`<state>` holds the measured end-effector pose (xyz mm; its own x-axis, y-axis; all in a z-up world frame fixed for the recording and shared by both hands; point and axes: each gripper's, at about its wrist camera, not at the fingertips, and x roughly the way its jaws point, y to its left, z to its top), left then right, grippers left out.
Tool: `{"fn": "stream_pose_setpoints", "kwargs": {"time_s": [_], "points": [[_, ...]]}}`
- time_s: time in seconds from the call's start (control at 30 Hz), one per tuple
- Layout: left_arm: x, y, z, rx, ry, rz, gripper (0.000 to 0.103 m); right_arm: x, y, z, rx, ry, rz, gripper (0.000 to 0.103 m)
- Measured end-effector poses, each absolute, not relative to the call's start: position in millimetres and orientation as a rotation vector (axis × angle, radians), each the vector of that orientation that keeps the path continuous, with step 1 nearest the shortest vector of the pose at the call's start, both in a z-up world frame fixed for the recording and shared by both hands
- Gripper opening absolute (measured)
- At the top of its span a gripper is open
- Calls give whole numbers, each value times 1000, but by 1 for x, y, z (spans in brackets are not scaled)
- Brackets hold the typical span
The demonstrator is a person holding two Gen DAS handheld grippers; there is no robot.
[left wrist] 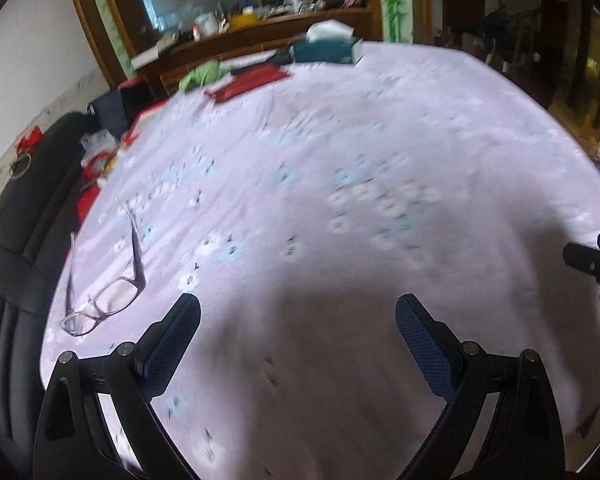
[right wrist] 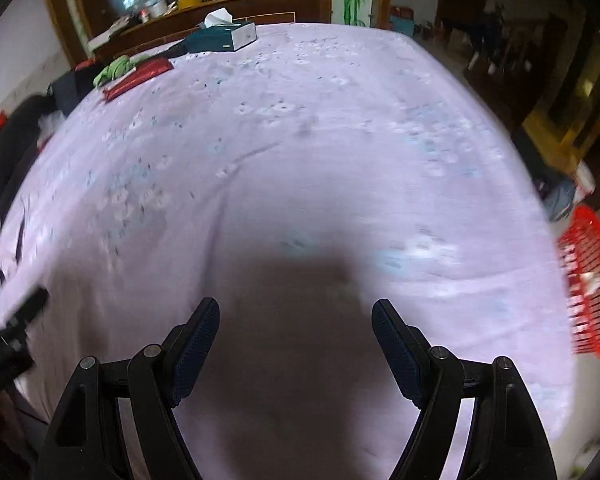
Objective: Collect trash
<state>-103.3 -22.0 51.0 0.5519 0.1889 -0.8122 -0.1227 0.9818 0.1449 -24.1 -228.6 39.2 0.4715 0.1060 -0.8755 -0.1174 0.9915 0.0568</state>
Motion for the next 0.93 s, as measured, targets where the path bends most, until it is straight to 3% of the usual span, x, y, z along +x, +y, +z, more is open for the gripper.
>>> {"fn": "stream_pose_setpoints", "kwargs": {"time_s": [0.3, 0.43, 0.53, 0.6, 0.93], "points": [[-60, 10, 16, -27, 1020, 102, 97, 13, -200, 13, -1, 1027, -10, 82], [-49, 19, 11, -64, 1031, 82, 97, 23, -195, 8, 3, 993, -36, 89], [-42, 18, 10, -62, 1030, 85, 98, 29, -197, 4, 16, 1006, -70, 103], [-38, 17, 9, -63, 1036, 79, 103, 30, -198, 4, 25, 1010, -71, 103], [-29, 19, 7, -76, 1016, 97, 103, 31, -198, 4, 25, 1010, -72, 103]]}}
